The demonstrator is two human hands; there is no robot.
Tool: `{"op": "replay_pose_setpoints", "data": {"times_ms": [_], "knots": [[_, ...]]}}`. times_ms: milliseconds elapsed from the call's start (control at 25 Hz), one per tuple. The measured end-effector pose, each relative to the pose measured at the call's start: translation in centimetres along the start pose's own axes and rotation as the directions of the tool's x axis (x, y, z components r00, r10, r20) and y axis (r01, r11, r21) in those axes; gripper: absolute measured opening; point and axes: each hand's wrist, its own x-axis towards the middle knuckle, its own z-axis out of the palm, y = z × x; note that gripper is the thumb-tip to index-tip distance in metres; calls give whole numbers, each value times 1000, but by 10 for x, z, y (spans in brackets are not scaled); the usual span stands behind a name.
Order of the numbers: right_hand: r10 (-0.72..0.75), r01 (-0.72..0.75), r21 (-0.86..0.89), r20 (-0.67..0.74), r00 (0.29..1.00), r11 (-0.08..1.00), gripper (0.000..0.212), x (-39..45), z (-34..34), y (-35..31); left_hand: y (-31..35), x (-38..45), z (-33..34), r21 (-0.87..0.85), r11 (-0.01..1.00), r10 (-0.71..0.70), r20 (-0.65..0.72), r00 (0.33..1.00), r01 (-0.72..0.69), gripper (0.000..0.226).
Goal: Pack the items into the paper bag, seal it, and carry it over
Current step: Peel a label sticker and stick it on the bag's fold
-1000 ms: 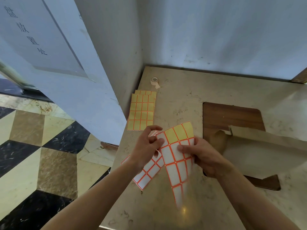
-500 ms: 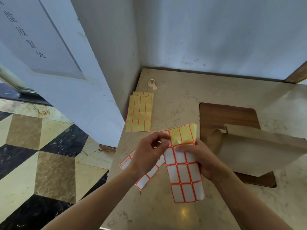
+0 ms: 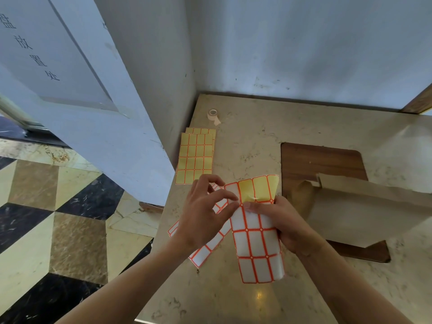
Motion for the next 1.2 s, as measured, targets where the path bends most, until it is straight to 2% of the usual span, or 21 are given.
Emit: {"op": "replay_pose_setpoints", "data": {"times_ms": [160,280,600,920,1200], "knots": [[-44,43,-31,-17,999,999,20,0,0,-1,0,5,-1,157,983,103,-15,995,-99,19],[-104,102,-65,-21,994,993,16,-3,1,-4,1,9,-2,197,972,119,44,992,-126,20],[-204,183,-308,-38,978,934,5,-10,5,-8,5,15,-7,57,998,25,202,979,-37,16],[-292,253,-450,-19,956,856,6,-14,4,-7,4,12,-7,-6,1000,13,194,981,-12,12],[-242,193,-416,-69,968,889,11,-12,6,-8,-1,16,-11,-44,998,50,267,962,-40,15]]}}
